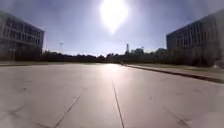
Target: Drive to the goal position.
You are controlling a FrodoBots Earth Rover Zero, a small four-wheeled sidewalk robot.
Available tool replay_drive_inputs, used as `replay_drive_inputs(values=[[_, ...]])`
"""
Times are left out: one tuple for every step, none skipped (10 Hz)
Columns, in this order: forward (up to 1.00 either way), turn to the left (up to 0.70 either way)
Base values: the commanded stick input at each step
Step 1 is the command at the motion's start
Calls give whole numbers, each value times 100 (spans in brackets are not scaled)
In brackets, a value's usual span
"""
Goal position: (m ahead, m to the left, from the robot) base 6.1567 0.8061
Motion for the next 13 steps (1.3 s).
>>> replay_drive_inputs(values=[[100, 0], [100, 0], [100, 0], [100, 0], [100, 0], [100, 0], [100, 0], [100, 0], [100, 0], [100, 0], [100, 0], [100, 0], [100, 0]])
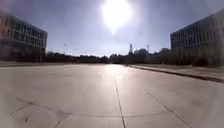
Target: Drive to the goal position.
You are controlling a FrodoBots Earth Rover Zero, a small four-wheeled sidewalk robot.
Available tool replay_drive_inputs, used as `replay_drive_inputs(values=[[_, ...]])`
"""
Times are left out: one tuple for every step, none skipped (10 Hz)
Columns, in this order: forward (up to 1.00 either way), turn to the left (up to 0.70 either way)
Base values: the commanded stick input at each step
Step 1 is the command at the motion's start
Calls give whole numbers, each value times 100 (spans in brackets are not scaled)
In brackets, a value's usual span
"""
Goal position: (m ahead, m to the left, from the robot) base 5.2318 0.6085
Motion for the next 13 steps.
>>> replay_drive_inputs(values=[[100, 0], [100, 0], [100, 0], [100, 0], [100, 0], [100, 0], [100, 0], [100, 0], [100, 0], [100, 0], [100, 0], [100, 0], [100, 0]])
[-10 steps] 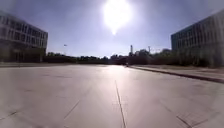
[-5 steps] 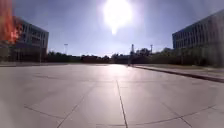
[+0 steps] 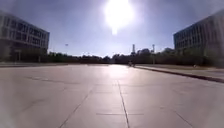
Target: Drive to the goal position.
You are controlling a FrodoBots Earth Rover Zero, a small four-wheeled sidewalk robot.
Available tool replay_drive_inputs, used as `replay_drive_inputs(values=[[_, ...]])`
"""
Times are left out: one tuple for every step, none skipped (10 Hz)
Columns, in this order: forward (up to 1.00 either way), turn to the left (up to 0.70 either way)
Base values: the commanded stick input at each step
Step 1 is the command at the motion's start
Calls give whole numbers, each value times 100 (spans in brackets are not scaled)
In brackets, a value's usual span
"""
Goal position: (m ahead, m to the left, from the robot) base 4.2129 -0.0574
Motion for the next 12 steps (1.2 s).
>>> replay_drive_inputs(values=[[100, 0], [100, 0], [100, 0], [100, 0], [100, 0], [100, 0], [100, 0], [100, 0], [100, 0], [100, 0], [100, 0], [100, 0]])
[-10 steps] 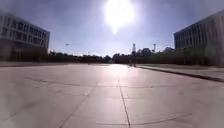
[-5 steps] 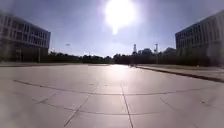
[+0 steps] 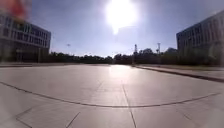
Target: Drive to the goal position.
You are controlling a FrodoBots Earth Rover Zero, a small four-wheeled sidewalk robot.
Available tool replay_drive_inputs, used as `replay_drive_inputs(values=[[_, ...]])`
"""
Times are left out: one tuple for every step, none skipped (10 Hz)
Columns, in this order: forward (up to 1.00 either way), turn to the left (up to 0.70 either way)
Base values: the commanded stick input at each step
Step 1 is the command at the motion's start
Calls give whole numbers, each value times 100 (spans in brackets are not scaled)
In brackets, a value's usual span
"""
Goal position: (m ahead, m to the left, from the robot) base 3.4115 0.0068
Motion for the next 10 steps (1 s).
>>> replay_drive_inputs(values=[[100, 0], [100, 0], [100, 0], [100, 0], [100, 0], [100, 0], [100, 0], [100, 0], [100, 0], [100, 0]])
